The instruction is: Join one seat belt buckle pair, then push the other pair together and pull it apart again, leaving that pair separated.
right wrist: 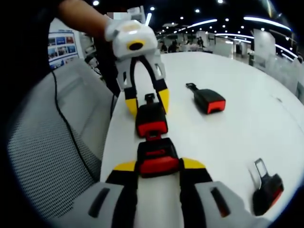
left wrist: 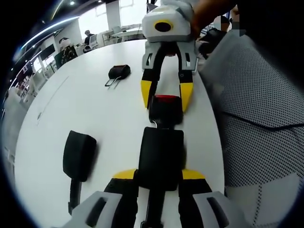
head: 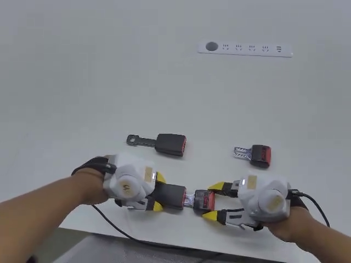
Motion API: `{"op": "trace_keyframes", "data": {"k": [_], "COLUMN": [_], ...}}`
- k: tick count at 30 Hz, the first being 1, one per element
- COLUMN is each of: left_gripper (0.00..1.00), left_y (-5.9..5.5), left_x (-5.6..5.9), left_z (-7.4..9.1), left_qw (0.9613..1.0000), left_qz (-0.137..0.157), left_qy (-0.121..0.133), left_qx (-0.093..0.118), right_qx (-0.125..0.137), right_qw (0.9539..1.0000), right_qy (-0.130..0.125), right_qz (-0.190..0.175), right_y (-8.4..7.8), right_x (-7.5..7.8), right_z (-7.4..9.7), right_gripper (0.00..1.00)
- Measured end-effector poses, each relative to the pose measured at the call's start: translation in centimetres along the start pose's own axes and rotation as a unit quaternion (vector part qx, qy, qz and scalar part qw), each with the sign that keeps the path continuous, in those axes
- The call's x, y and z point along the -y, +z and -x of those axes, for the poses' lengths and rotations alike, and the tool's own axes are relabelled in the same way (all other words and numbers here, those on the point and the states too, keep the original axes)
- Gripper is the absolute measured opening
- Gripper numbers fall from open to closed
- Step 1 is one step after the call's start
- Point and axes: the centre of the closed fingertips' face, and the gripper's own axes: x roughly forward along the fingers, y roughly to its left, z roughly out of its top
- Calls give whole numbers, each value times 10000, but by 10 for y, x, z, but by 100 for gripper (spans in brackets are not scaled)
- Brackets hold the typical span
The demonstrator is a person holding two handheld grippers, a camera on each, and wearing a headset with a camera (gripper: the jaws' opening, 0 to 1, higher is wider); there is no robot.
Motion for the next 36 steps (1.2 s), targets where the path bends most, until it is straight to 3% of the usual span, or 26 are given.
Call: {"op": "trace_keyframes", "data": {"k": [7, 9, 12, 36], "left_gripper": [33, 33, 33, 34], "left_y": [1, 0, 0, 0], "left_x": [1, 1, 2, 1], "left_z": [0, 0, 0, 1], "left_qw": [9999, 9999, 9999, 9999], "left_qz": [-84, -132, -126, 7], "left_qy": [-40, -63, -69, -55], "left_qx": [-57, -88, -90, 153], "right_qx": [3, -84, -68, -71], "right_qw": [10000, 9997, 9998, 9994], "right_qy": [-66, -229, -191, -307], "right_qz": [-30, 60, -64, 139], "right_y": [8, 7, 8, 6], "right_x": [-1, 3, 2, -5], "right_z": [-10, -8, -10, -12], "right_gripper": [33, 33, 33, 34]}}
